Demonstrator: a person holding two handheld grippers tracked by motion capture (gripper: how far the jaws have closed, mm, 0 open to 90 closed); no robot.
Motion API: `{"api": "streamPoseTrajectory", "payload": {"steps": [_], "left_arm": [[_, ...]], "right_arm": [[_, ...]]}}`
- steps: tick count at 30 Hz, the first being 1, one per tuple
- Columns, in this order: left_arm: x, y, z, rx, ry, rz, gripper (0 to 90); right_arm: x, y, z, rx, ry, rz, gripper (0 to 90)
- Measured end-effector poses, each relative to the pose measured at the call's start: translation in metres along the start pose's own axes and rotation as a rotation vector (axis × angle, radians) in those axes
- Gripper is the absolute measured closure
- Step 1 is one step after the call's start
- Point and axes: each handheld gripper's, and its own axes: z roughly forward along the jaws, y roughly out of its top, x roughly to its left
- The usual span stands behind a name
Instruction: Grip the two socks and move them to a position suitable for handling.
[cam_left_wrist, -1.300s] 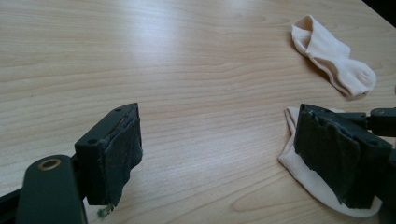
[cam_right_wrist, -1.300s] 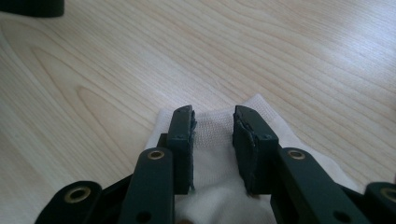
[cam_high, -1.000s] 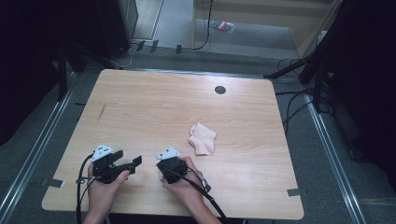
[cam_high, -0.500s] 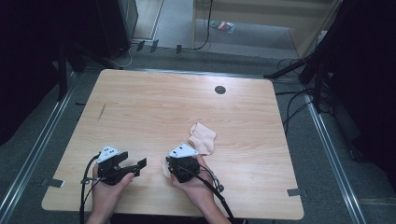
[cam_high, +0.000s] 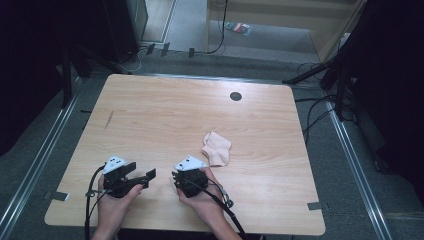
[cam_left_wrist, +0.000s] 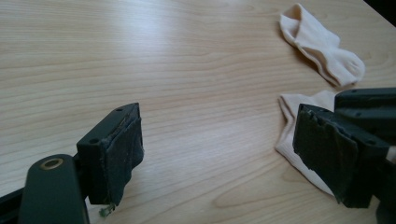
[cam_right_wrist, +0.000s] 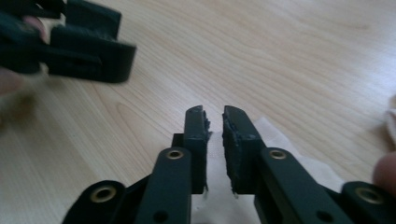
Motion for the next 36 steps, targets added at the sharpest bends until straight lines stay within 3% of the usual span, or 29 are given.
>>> {"api": "streamPoseTrajectory", "payload": {"steps": [4,10,11,16,18,32,36], "left_arm": [[0.007,0.001,-0.002,-0.006,0.010,-0.021,16.2],[0.006,0.001,0.000,0.009,0.015,-0.021,16.4],[0.005,0.001,0.000,0.008,0.017,-0.020,16.4],[0.004,0.000,0.000,0.011,0.019,-0.015,16.4],[0.004,0.000,0.001,0.013,0.017,-0.013,16.4],[-0.005,-0.004,0.006,0.031,-0.022,0.007,16.7],[-0.014,-0.007,0.012,0.049,-0.091,0.026,24.0]], "right_arm": [[0.001,-0.002,0.010,0.022,-0.046,0.018,70.4],[0.008,-0.008,0.024,0.082,-0.088,-0.064,75.4],[0.009,-0.010,0.024,0.078,-0.099,-0.081,80.8],[0.007,-0.011,0.024,0.074,-0.089,-0.096,89.8],[0.005,-0.009,0.022,0.074,-0.068,-0.072,90.0],[-0.011,0.002,-0.018,-0.082,-0.037,0.013,90.0],[-0.016,0.003,-0.028,-0.103,-0.033,0.025,90.0]]}}
